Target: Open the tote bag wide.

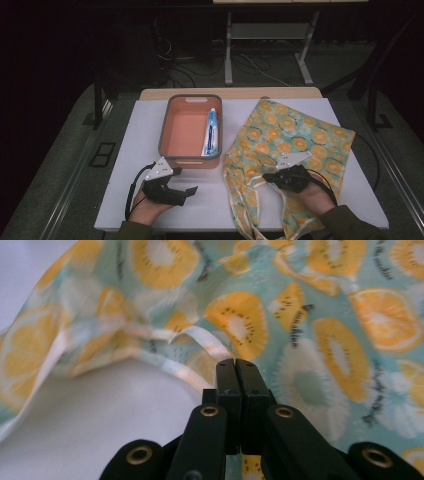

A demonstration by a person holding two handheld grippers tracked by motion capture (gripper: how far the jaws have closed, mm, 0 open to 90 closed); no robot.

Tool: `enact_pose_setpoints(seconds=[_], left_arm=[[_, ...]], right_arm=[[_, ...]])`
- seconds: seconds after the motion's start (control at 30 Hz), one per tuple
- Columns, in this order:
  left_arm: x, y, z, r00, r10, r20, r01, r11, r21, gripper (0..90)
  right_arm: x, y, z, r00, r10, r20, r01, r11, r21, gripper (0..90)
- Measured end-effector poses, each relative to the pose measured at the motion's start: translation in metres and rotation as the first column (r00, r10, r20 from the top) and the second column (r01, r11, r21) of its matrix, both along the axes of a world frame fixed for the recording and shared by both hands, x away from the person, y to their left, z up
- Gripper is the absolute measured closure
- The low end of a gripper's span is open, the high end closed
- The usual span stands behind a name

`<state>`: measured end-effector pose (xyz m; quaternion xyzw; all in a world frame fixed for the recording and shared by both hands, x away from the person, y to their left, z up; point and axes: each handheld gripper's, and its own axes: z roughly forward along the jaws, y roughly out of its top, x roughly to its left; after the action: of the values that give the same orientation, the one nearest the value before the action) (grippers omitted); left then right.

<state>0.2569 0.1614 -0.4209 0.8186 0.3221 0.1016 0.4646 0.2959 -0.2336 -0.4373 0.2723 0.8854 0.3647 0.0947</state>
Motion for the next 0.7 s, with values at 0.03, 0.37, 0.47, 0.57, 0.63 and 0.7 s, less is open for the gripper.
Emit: enact_pose_setpoints(seconds=[0.03,0.37,0.47,0.57,0.63,0.7], left_arm=[[0.000,0.000,0.000,1.0000,-0.002,-0.001,0.002,1.0000,0.001,13.3],[0.001,0.000,0.000,1.0000,-0.001,0.002,0.001,1.0000,0.007,13.2],[0.001,0.000,0.000,1.0000,0.000,0.001,0.000,1.0000,0.006,13.2],[0.001,-0.001,0.000,1.0000,-0.008,0.000,0.008,1.0000,0.005,13.2],[0.001,-0.001,0.000,1.0000,-0.009,0.000,0.009,1.0000,0.004,13.2],[0.001,-0.001,0.000,0.9999,-0.010,0.000,0.010,0.9999,0.002,13.2]], right_arm=[[0.005,0.002,0.001,0.9999,-0.015,0.001,0.015,0.9999,0.002,89.5],[0.052,0.003,0.005,0.9795,-0.201,0.018,0.200,0.9785,0.052,89.5],[0.059,0.005,0.000,0.9811,-0.194,-0.008,0.194,0.9793,0.058,88.7],[0.054,0.006,0.002,0.9873,-0.157,-0.023,0.158,0.9853,0.063,71.3],[0.047,0.005,0.010,0.9923,-0.122,-0.023,0.123,0.9885,0.088,57.1],[0.036,0.005,0.022,0.9967,-0.080,-0.017,0.081,0.9920,0.097,49.8]])
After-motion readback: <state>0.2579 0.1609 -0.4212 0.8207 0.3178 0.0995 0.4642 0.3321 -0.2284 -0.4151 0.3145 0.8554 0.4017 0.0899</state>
